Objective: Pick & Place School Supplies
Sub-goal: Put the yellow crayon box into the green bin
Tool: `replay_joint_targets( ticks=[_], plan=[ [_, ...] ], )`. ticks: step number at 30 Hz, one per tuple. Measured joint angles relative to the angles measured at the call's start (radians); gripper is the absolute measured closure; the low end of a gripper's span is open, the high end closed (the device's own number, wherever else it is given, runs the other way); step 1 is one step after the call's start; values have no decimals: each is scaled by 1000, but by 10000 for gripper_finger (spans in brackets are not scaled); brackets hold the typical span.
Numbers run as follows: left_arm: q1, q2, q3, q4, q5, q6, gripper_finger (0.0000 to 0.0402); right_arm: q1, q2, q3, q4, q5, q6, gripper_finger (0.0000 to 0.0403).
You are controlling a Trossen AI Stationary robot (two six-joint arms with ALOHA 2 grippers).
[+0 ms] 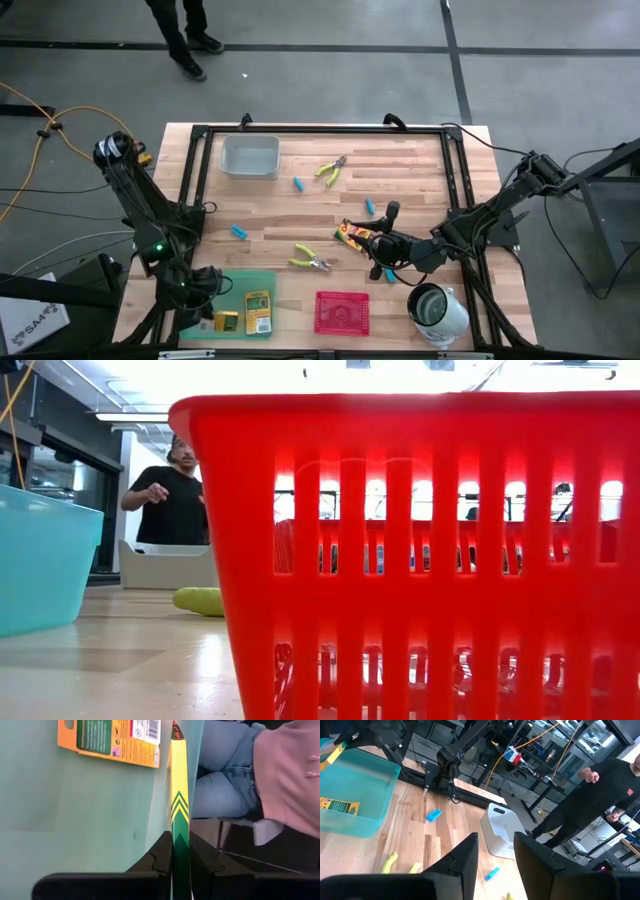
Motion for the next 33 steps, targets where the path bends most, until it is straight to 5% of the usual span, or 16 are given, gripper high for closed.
replay_joint_targets(
  ticks=[14, 33],
  plan=[
    [0, 81, 0, 24, 47, -43, 374, 0, 0, 0, -2, -30, 0, 285],
    [-2, 106, -2, 31, -24, -134, 373, 2, 0, 0, -44, -31, 11, 285]
  ],
)
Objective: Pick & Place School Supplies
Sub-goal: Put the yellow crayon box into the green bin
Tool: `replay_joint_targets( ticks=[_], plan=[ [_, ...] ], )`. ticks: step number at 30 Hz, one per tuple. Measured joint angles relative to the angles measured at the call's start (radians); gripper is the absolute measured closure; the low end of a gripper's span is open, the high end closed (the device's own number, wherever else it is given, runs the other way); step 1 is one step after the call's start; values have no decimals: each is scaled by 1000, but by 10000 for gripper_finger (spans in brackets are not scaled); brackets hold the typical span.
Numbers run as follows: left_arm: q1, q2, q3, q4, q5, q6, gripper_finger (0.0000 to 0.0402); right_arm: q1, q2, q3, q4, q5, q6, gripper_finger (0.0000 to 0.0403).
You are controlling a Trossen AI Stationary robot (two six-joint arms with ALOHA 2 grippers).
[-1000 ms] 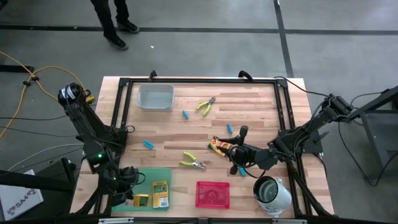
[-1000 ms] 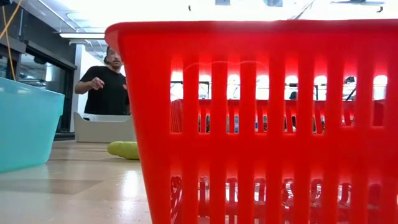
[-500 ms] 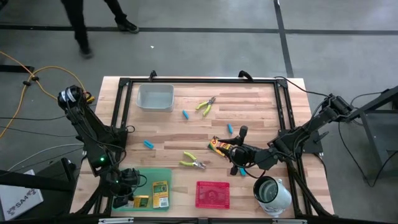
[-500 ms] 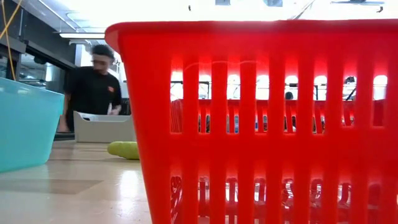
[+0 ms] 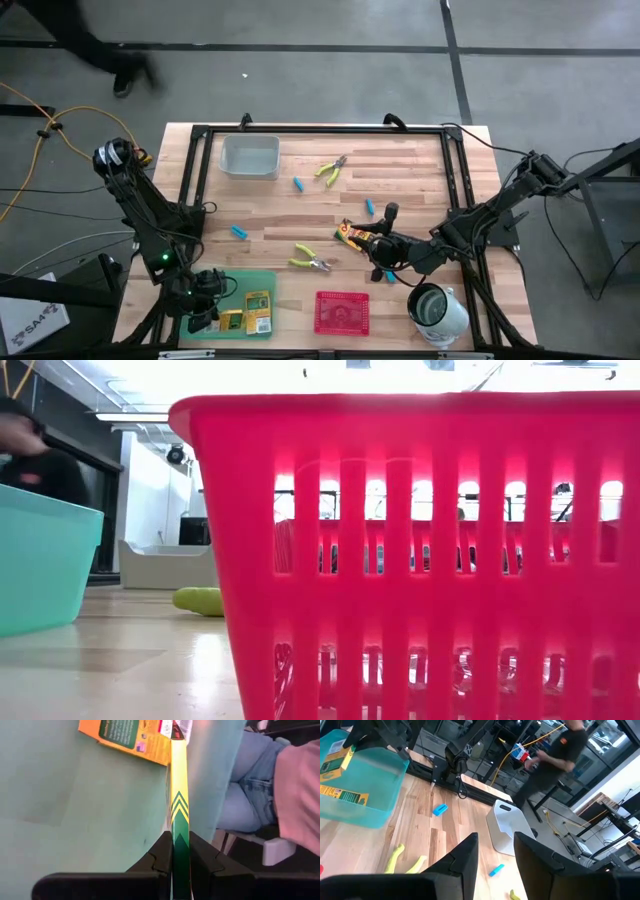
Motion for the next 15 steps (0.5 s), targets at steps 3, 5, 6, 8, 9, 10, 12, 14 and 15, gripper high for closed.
replay_joint_targets(
  ticks=[3, 5, 6, 8, 9, 10, 12, 14, 15],
  plan=[
    [-13, 16, -12, -2, 22, -43, 373, 0, 0, 0, -1, 0, 0, 285],
    [-25, 22, -12, 2, 29, -64, 373, 0, 0, 0, -2, 0, 0, 285],
    [-31, 22, -12, 4, 28, -66, 373, 0, 0, 0, -2, 0, 0, 285],
    [-38, 23, -12, 4, 23, -72, 373, 0, 0, 0, -2, 0, -1, 285],
    [-39, 23, -12, 4, 22, -76, 373, 0, 0, 0, -2, 0, -1, 285],
    [-39, 23, -12, 3, 21, -80, 372, 0, 0, 0, -2, 0, -2, 285],
    [-36, 23, -12, 3, 18, -76, 367, 0, 0, 0, -2, 0, -2, 285],
    [-31, 23, -12, -1, 15, -68, 356, 0, 0, 0, -2, 0, -1, 285],
    [-29, 23, -12, -6, 15, -71, 350, 0, 0, 0, -2, 0, -1, 285]
  ],
)
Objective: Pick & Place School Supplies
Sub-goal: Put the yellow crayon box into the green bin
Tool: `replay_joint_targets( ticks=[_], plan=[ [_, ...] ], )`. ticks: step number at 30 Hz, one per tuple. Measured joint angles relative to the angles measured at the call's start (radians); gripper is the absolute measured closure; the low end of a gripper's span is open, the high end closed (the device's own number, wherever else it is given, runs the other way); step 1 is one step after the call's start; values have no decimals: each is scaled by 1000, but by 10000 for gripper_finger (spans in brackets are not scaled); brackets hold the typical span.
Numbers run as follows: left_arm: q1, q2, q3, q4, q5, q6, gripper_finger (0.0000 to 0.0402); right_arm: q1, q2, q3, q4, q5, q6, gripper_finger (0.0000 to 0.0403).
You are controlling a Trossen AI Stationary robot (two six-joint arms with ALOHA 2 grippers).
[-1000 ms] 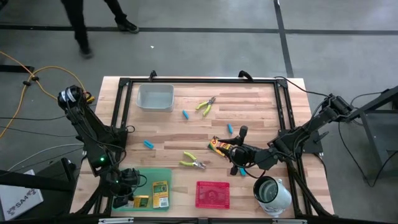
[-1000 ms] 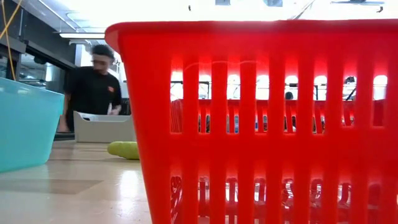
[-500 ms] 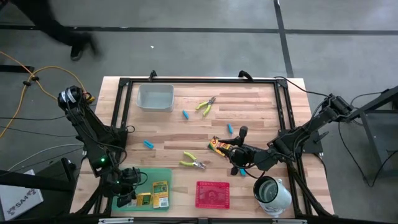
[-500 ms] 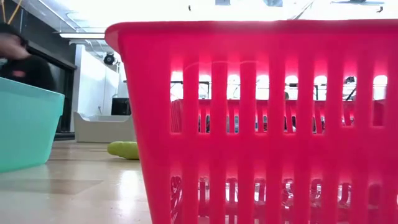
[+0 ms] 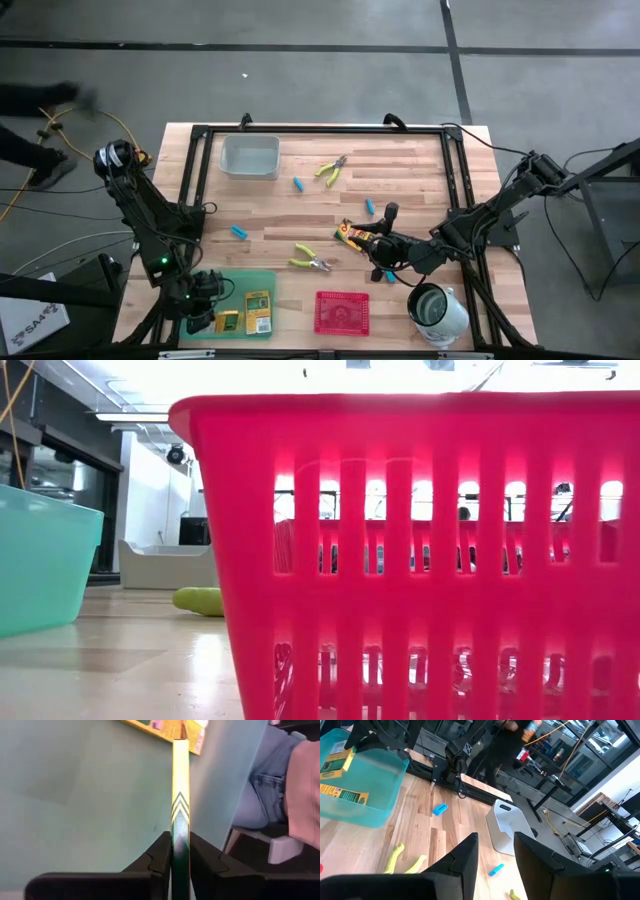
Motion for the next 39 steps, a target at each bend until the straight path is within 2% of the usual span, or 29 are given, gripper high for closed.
replay_joint_targets(
  ticks=[9, 26, 32, 39],
  plan=[
    [0, 0, -1, -101, 7, -39, 329, 0, 0, 0, 0, 0, 1, 285],
    [1, 0, -1, -123, 17, 36, 328, 0, 0, 0, 2, -44, 1, 285],
    [1, 0, -1, -128, 15, 2, 327, 0, 0, 0, 2, -44, 1, 285],
    [1, 0, -2, -128, 15, -21, 293, 0, 0, 0, 2, -44, 1, 285]
  ],
)
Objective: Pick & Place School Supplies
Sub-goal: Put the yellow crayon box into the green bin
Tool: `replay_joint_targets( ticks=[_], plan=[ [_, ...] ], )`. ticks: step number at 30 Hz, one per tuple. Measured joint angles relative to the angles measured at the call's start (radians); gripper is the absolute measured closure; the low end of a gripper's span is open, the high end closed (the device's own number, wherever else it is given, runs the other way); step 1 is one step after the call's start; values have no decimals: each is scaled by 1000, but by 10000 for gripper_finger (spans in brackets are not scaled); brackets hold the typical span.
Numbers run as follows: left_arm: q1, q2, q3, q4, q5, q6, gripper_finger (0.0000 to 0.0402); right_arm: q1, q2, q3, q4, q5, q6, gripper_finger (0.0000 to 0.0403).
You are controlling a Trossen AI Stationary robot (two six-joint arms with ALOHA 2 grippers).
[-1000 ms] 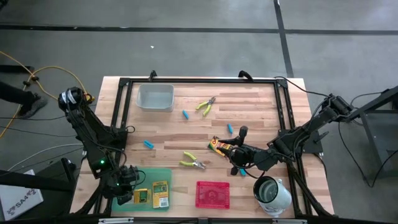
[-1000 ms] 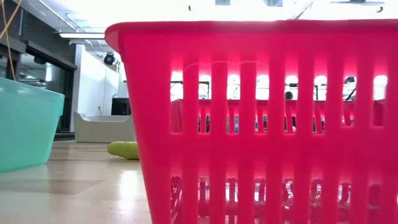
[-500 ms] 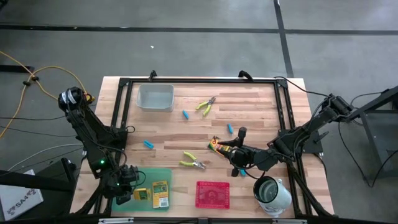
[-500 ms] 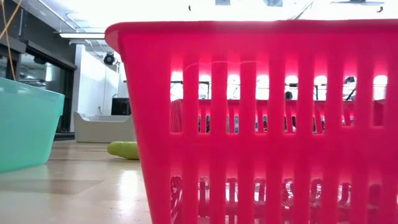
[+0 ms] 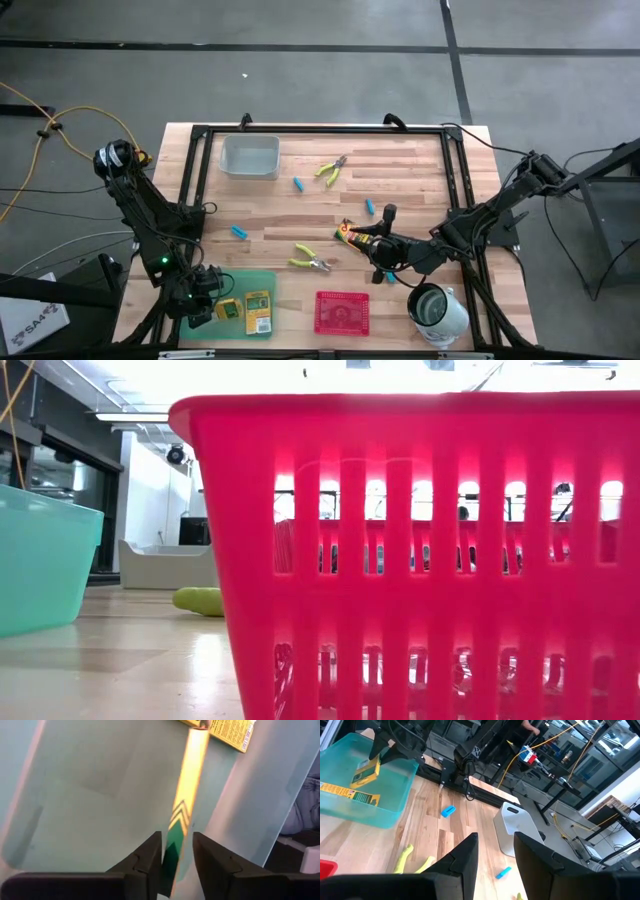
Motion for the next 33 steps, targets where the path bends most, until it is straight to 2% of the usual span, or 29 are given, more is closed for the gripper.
replay_joint_targets(
  ticks=[7, 16, 24, 30, 33],
  plan=[
    [0, 0, 0, -57, -3, 24, 248, 0, 0, 0, 0, 0, 0, 285],
    [36, 0, 0, -143, -65, 194, 242, 0, 0, 0, 0, 0, 0, 285],
    [177, -8, 0, -93, -111, 356, 253, 0, 0, 0, -5, 11, -1, 285],
    [326, -68, 0, -17, -56, 413, 254, -5, 0, 0, -6, 103, -10, 285],
    [378, -107, 0, 53, -53, 513, 254, -17, 0, 0, -6, 102, -11, 285]
  ],
)
